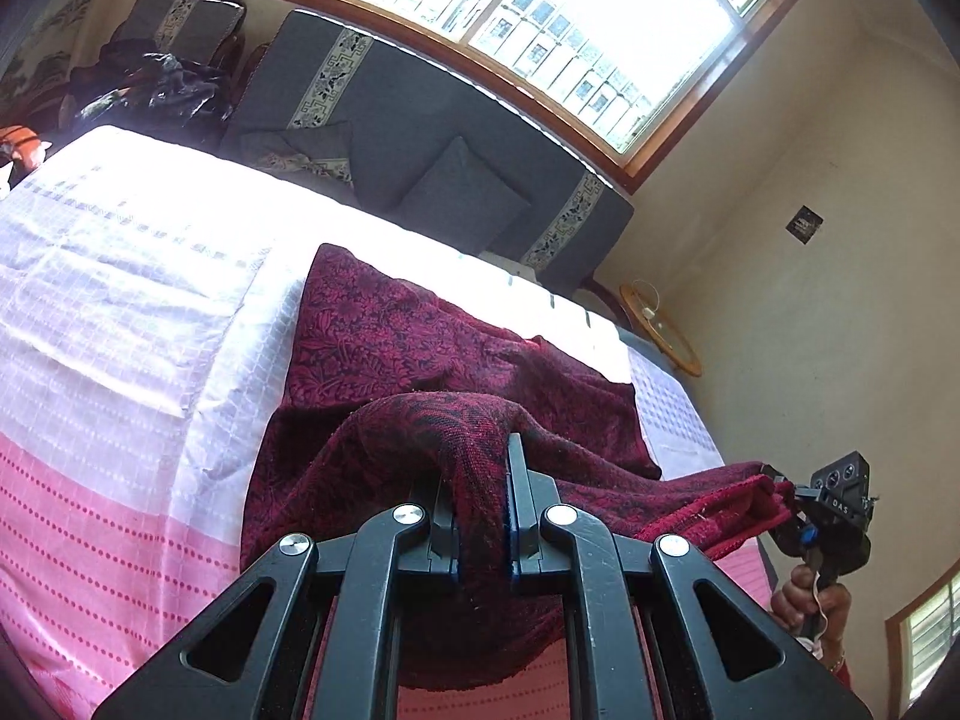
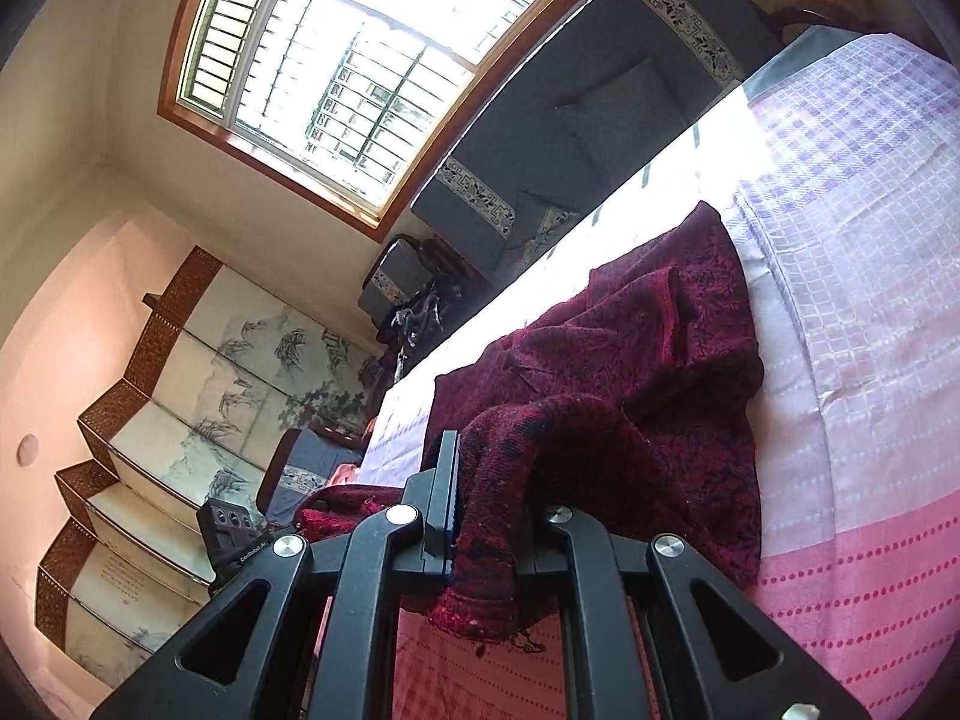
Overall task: Fold small clothes
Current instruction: 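Lift the hem with both grippers and fold it toward the collar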
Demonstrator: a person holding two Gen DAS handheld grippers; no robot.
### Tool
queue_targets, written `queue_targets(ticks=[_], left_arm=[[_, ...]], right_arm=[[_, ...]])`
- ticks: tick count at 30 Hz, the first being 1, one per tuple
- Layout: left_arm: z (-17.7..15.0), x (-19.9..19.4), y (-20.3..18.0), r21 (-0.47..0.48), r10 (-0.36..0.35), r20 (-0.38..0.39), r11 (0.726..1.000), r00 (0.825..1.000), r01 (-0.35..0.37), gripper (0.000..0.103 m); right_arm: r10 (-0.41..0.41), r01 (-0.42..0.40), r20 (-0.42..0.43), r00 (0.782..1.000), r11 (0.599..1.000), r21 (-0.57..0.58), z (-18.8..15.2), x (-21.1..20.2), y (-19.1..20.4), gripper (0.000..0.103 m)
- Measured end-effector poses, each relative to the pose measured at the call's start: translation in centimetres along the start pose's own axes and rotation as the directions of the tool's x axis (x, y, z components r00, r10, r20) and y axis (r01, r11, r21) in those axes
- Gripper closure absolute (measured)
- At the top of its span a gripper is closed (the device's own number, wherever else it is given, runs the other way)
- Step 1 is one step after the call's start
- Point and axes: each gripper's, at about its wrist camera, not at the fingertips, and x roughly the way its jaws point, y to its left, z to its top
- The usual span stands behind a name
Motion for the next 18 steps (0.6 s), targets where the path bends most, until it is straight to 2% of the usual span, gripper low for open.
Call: queue_targets(ticks=[8, 18], left_arm=[[3.8, 5.1, 0.6, -0.013, 0.047, 0.006, 0.999, 0.999, -0.047, 0.092], [6.9, 10.5, 1.4, -0.007, 0.094, -0.006, 0.996, 0.996, -0.094, 0.092]], right_arm=[[-0.051, 0.051, -0.014, 0.999, 0.999, 0.004, 3.9, 3.7, -1.1, 0.093], [-0.085, 0.086, -0.011, 0.996, 0.996, 0.038, 7.4, 7.1, -3.8, 0.093]])
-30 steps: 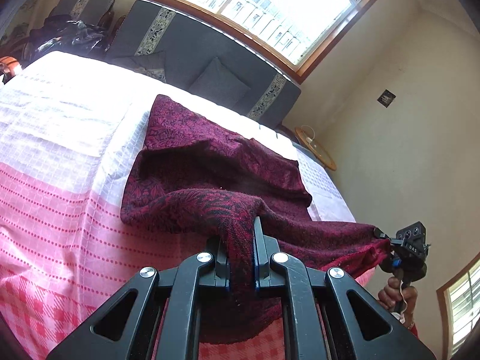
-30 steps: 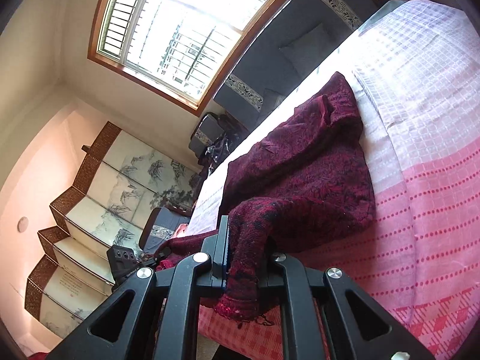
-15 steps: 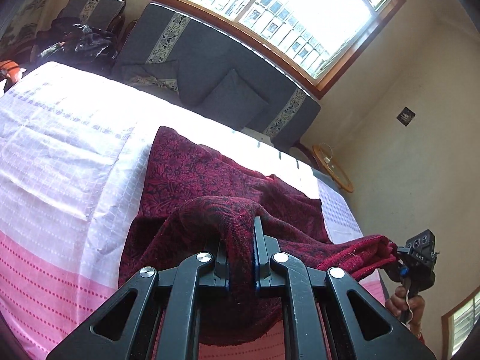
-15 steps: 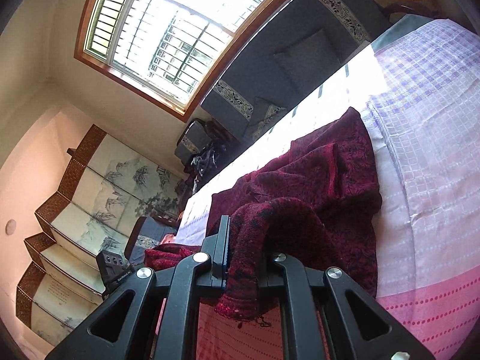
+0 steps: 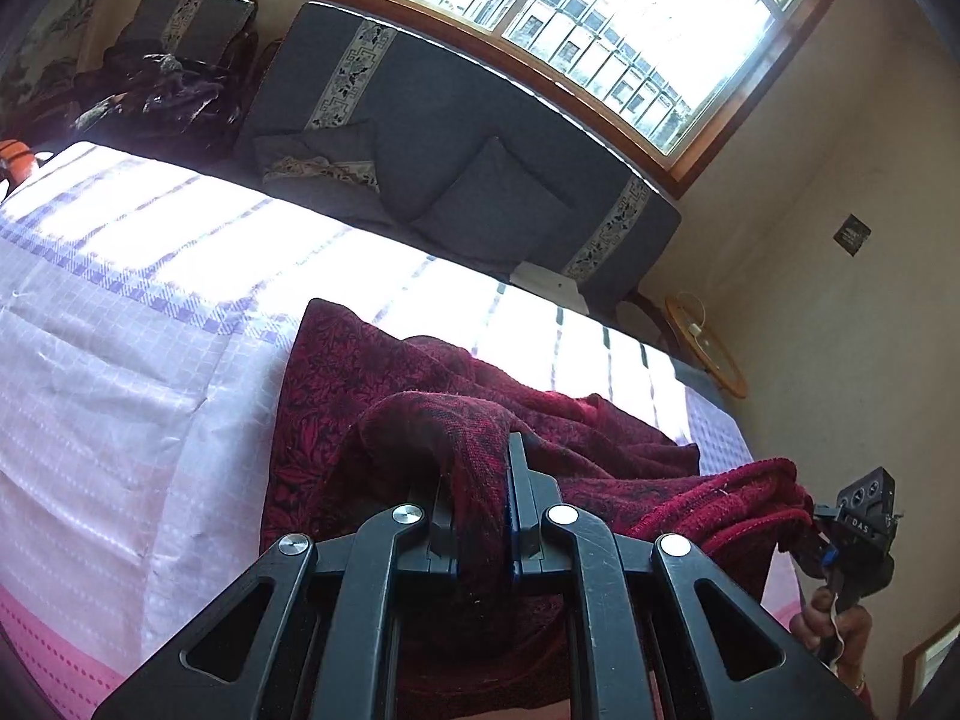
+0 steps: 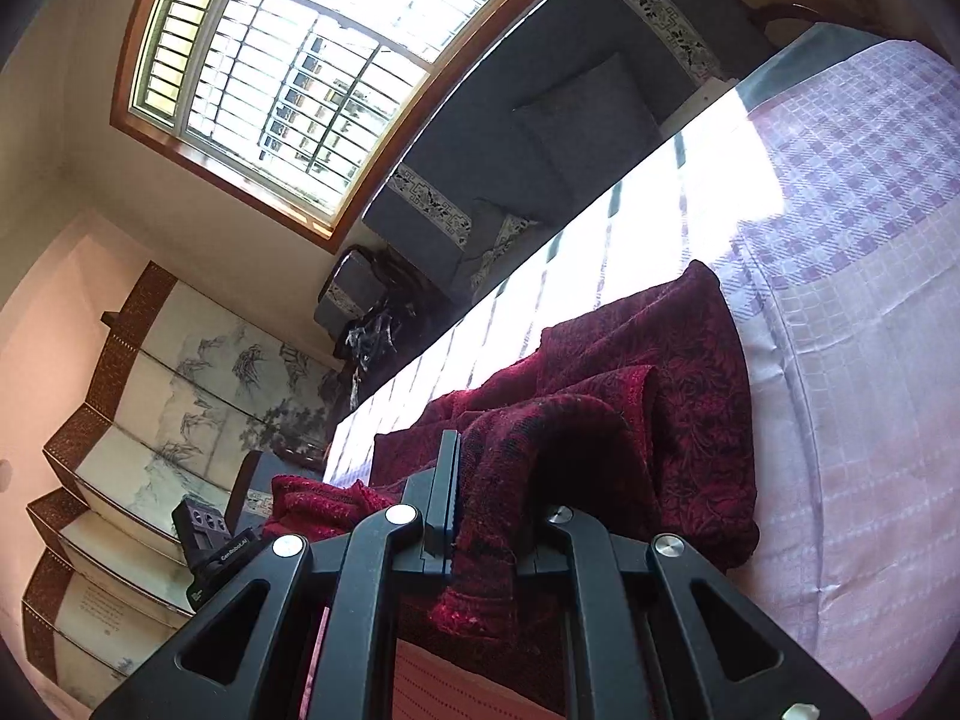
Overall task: Fold small clothes
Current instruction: 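Lift the hem with both grippers and fold it toward the collar, then lay the hem on the sweater and open both grippers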
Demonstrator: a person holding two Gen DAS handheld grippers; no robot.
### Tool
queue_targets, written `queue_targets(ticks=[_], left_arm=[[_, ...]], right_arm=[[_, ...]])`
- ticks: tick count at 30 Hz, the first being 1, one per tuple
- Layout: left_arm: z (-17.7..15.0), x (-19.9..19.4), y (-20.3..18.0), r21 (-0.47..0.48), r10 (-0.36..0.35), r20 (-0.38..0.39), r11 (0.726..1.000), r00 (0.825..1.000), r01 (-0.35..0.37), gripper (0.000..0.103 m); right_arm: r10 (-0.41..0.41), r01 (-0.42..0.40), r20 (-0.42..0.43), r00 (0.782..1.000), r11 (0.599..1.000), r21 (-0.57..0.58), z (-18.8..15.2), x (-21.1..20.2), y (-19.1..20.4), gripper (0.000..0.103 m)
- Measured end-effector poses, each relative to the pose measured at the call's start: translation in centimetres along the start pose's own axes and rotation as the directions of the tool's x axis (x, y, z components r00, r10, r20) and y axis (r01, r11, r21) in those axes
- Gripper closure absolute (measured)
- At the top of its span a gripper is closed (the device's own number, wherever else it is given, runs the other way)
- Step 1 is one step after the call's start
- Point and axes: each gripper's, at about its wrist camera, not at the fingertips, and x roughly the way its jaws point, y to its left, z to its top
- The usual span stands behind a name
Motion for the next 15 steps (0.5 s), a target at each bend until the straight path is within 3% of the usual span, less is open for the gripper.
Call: queue_targets(ticks=[8, 15], left_arm=[[1.7, 3.2, 0.9, -0.002, 0.026, -0.011, 1.000, 1.000, -0.026, 0.091], [2.0, 4.8, 2.1, -0.051, 0.001, -0.019, 0.999, 1.000, -0.002, 0.089]], right_arm=[[-0.017, 0.018, -0.004, 1.000, 0.999, 0.028, 1.7, 2.5, -1.8, 0.093], [-0.033, 0.033, -0.013, 0.999, 0.999, 0.042, 2.5, 4.0, -2.8, 0.093]])
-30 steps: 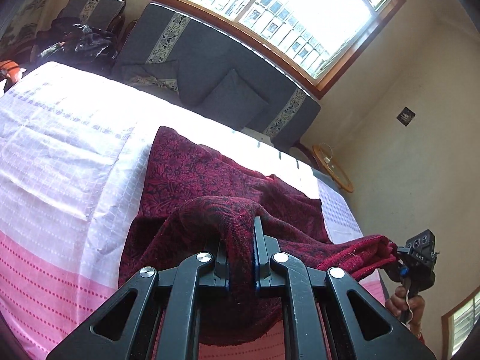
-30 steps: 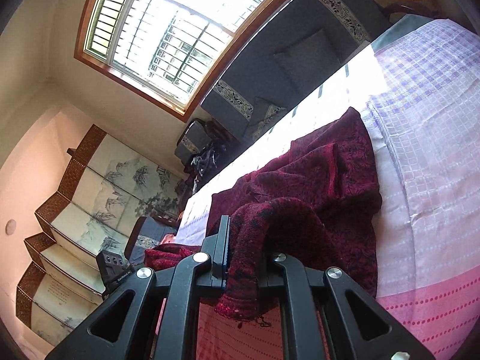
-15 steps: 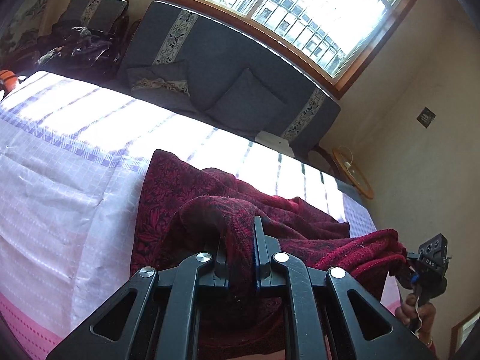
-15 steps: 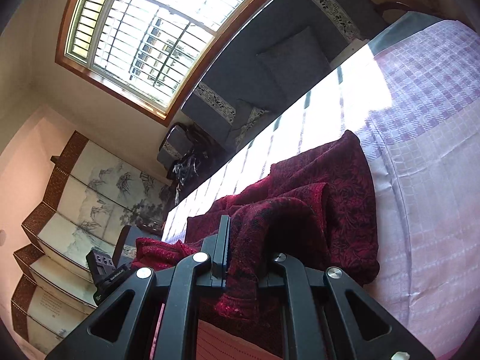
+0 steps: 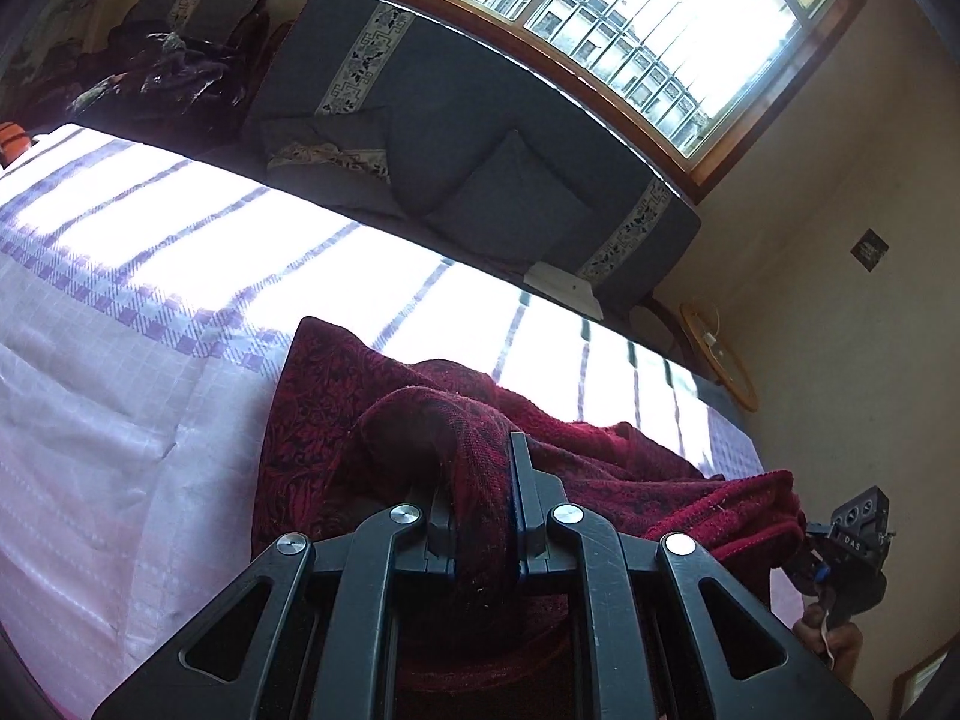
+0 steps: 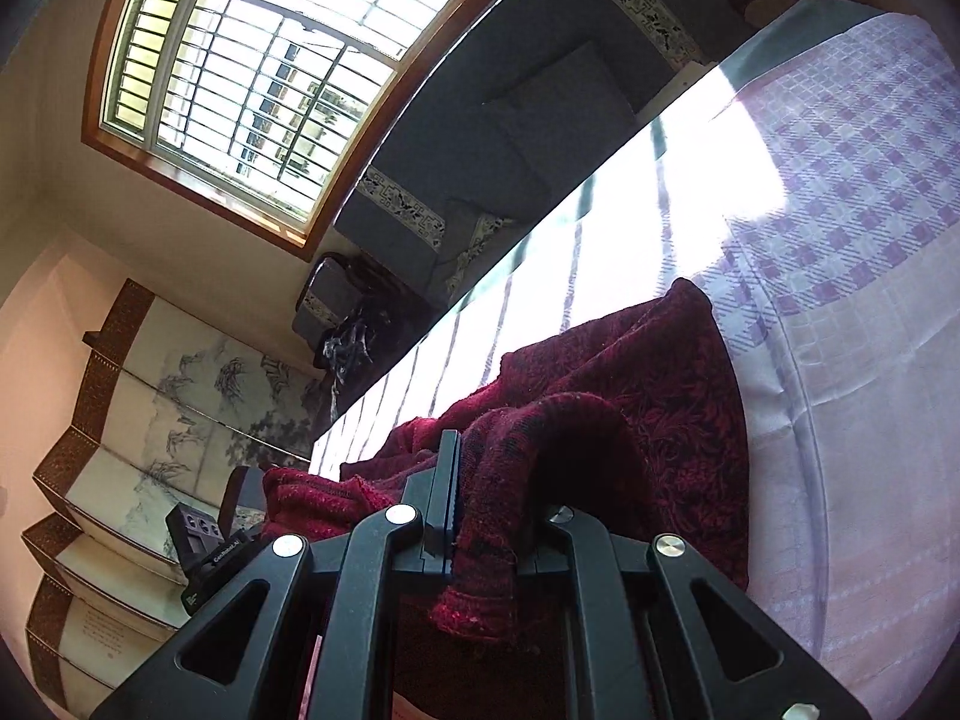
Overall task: Fold small clothes
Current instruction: 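Lay the hem on the sweater and open both grippers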
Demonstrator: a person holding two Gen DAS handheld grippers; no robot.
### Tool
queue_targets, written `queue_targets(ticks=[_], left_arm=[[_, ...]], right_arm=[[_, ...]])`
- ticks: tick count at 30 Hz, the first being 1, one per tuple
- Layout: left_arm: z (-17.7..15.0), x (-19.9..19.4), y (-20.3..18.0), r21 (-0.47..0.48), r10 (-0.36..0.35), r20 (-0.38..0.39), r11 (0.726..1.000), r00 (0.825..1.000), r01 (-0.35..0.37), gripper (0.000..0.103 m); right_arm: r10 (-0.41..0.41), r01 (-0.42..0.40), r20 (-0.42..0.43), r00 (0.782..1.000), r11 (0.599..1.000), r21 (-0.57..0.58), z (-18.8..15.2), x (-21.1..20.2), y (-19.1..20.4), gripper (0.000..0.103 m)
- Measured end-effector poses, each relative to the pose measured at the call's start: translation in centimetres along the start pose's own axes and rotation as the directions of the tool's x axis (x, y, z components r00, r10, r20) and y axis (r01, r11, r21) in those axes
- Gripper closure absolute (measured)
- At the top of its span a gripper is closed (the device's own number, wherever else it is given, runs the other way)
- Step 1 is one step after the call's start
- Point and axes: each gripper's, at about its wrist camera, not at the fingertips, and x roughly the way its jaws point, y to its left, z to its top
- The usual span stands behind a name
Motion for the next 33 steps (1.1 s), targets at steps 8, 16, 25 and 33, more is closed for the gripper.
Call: queue_targets(ticks=[8, 16, 25, 33], left_arm=[[0.9, -0.6, 1.4, -0.111, -0.068, 0.053, 0.991, 0.996, 0.074, 0.048], [2.5, -4.4, 4.5, -0.202, 0.065, 0.244, 0.979, 0.968, -0.014, 0.014], [0.4, -1.5, 6.4, -0.045, 0.180, 0.042, 0.983, 0.983, -0.178, 0.014], [-1.1, -0.6, 5.1, 0.073, 0.171, -0.019, 0.983, 0.985, -0.170, 0.014]], right_arm=[[-0.013, 0.013, -0.010, 1.000, 1.000, 0.015, 0.4, 1.3, -0.7, 0.090], [0.004, -0.004, 0.002, 1.000, 0.999, 0.051, 0.8, 2.4, -1.0, 0.082], [0.149, -0.184, 0.203, 0.968, 0.969, 0.165, -0.4, -2.9, -3.5, 0.035], [0.088, -0.101, 0.151, 0.985, 0.991, 0.083, -6.2, -7.6, -4.9, 0.035]])
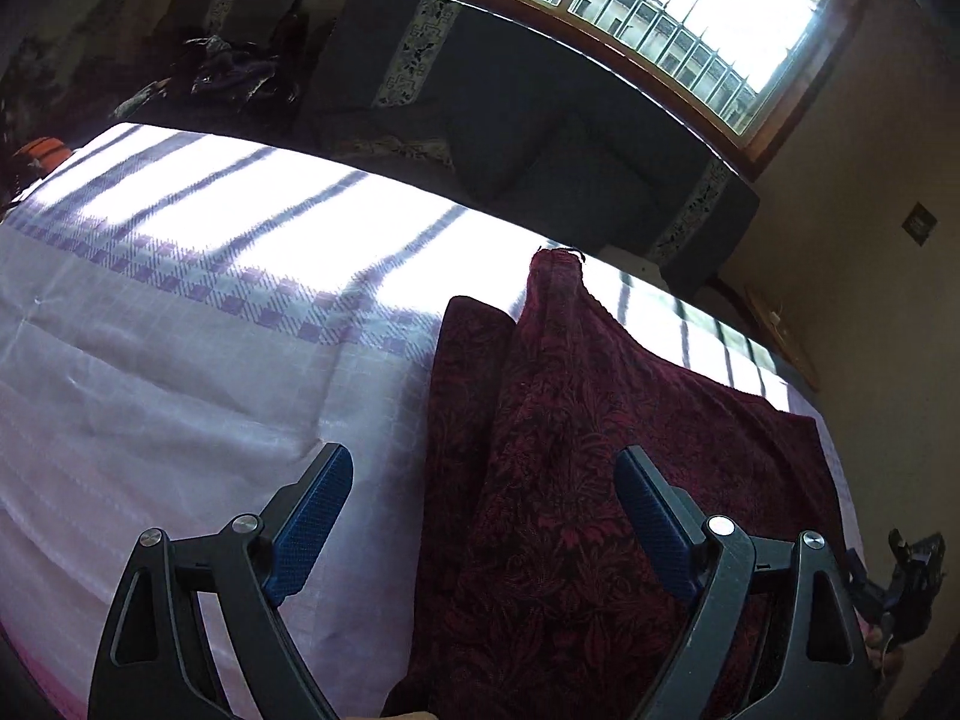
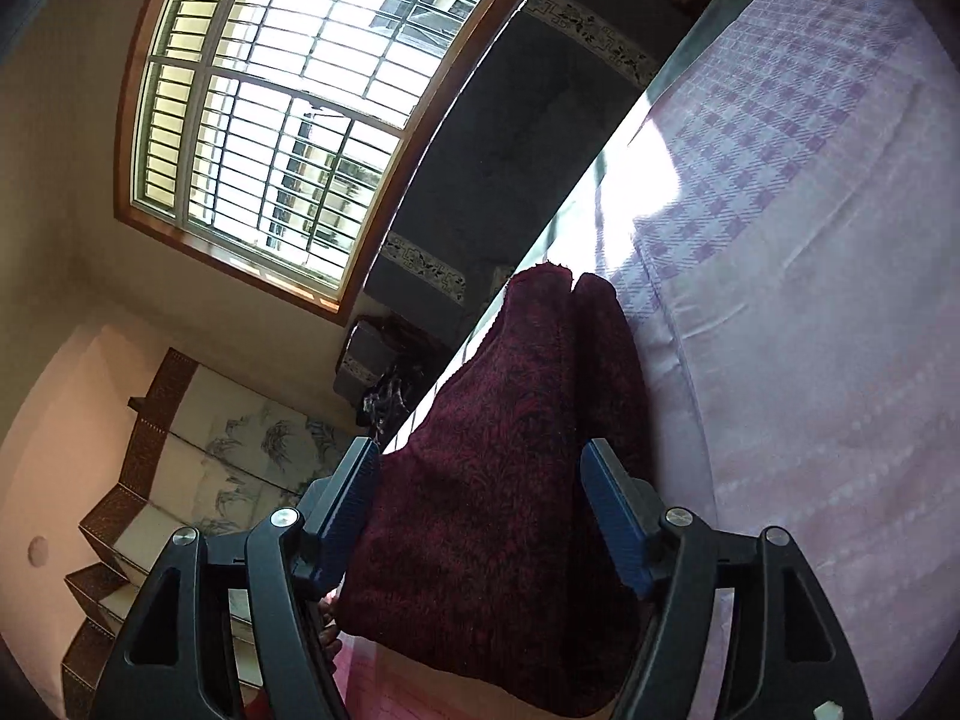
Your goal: Fold small clothes
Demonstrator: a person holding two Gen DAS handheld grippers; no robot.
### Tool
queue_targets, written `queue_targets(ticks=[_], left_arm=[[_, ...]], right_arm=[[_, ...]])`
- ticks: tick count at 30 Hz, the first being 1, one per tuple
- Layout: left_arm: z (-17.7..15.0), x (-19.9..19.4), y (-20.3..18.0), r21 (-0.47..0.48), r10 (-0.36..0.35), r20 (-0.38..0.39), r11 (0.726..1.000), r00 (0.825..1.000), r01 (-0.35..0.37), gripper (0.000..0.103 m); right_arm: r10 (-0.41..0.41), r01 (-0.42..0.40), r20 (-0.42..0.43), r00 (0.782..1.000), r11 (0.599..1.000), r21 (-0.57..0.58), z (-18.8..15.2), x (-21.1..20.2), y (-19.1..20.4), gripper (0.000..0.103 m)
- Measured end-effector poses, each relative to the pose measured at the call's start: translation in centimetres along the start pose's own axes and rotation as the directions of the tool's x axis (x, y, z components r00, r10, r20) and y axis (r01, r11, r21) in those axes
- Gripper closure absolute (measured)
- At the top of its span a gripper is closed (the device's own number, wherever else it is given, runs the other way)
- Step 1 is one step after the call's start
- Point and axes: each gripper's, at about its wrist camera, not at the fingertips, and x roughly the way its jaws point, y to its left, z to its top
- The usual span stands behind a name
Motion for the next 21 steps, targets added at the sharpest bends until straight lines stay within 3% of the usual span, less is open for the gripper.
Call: queue_targets(ticks=[4, 7, 9, 11, 14, 16, 21], left_arm=[[-0.3, -0.2, -1.6, 0.090, 0.062, 0.019, 0.994, 0.998, -0.064, 0.014], [-0.4, 0.0, -2.4, 0.127, 0.070, 0.007, 0.989, 0.998, -0.071, 0.014], [-0.5, 0.2, -3.0, 0.156, 0.088, -0.007, 0.984, 0.996, -0.086, 0.014], [-0.8, 0.7, -3.4, 0.186, 0.112, -0.028, 0.977, 0.993, -0.104, 0.014], [-1.1, 1.0, -3.4, 0.187, 0.091, -0.050, 0.979, 0.995, -0.080, 0.014], [-1.3, 1.0, -3.4, 0.188, 0.112, -0.052, 0.977, 0.992, -0.101, 0.014], [-1.8, -0.8, -2.4, 0.129, 0.062, -0.056, 0.990, 0.997, -0.055, 0.014]], right_arm=[[-0.052, 0.049, -0.050, 0.997, 0.997, -0.053, -2.1, -0.8, -0.4, 0.035], [-0.079, 0.071, -0.090, 0.993, 0.993, -0.091, -2.7, -0.2, -0.1, 0.036], [-0.095, 0.081, -0.113, 0.989, 0.990, -0.119, -3.0, 0.4, 0.1, 0.042], [-0.097, 0.075, -0.153, 0.983, 0.986, -0.147, -3.2, 1.2, 0.3, 0.062], [-0.139, 0.101, -0.189, 0.972, 0.976, -0.195, -3.5, 2.4, 1.1, 0.079], [-0.169, 0.124, -0.207, 0.964, 0.969, -0.212, -3.6, 3.0, 1.3, 0.091], [-0.166, 0.124, -0.206, 0.964, 0.971, -0.203, -3.7, 2.2, 1.7, 0.094]])
